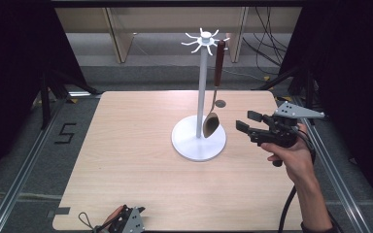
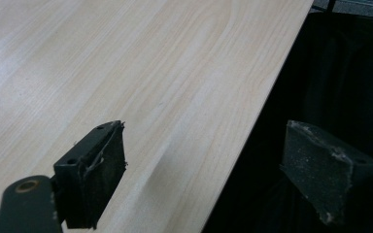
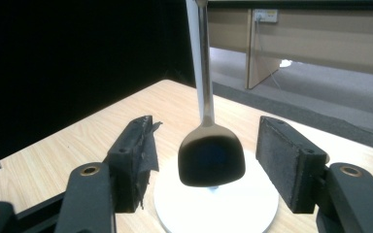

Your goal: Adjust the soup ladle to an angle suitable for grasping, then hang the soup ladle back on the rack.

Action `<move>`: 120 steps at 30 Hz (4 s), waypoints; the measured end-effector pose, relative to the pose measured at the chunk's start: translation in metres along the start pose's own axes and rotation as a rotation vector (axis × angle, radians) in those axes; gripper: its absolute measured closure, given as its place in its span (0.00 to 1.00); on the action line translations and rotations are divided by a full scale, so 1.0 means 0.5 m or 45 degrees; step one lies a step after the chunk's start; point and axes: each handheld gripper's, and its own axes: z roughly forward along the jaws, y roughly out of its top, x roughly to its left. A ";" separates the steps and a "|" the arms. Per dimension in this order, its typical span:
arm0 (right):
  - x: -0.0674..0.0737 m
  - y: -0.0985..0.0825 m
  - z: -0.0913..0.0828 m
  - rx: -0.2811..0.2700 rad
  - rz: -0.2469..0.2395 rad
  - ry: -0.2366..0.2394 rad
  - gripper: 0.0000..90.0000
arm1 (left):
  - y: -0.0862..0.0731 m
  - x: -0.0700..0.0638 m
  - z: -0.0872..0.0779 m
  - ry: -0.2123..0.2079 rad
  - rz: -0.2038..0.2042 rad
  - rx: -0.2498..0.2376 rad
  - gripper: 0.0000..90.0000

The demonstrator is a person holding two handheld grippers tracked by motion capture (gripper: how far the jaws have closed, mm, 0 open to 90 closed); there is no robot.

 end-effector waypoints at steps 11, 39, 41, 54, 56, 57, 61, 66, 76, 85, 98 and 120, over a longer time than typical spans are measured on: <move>0.001 -0.030 0.028 0.079 -0.015 0.026 0.42 | 0.001 0.002 -0.001 -0.002 0.010 0.012 0.17; 0.013 -0.133 0.068 0.336 -0.045 0.027 0.40 | 0.002 0.002 -0.001 0.006 0.011 0.018 0.17; 0.014 -0.139 0.069 0.345 -0.038 0.026 0.40 | 0.002 -0.002 0.002 -0.014 -0.014 -0.006 0.17; 0.021 -0.169 0.064 0.385 -0.032 0.034 0.39 | -0.002 -0.001 -0.003 0.012 -0.011 -0.008 0.17; 0.022 -0.171 0.058 0.378 -0.048 0.035 0.39 | -0.002 -0.001 -0.003 0.009 -0.015 -0.015 0.17; 0.025 -0.172 0.056 0.375 -0.038 0.037 0.38 | -0.002 -0.001 -0.004 0.017 -0.006 -0.008 0.17; 0.030 -0.181 0.050 0.375 -0.049 0.045 0.38 | -0.002 0.000 -0.003 0.014 -0.012 -0.010 0.17; 0.032 -0.199 0.053 0.385 -0.062 0.056 0.38 | -0.002 0.003 -0.003 0.029 -0.012 0.000 0.17; 0.045 -0.231 0.053 0.424 -0.047 0.084 0.33 | -0.002 0.002 -0.005 0.029 -0.027 -0.010 0.17; 0.055 -0.259 0.054 0.453 -0.041 0.073 0.21 | -0.001 0.004 -0.007 0.044 -0.007 0.004 0.17; 0.053 -0.290 0.035 0.478 -0.067 0.069 0.22 | -0.001 0.004 -0.007 0.044 -0.009 0.005 0.17; 0.076 -0.328 0.004 0.512 -0.081 0.072 0.22 | -0.001 0.003 -0.006 0.032 -0.017 -0.001 0.17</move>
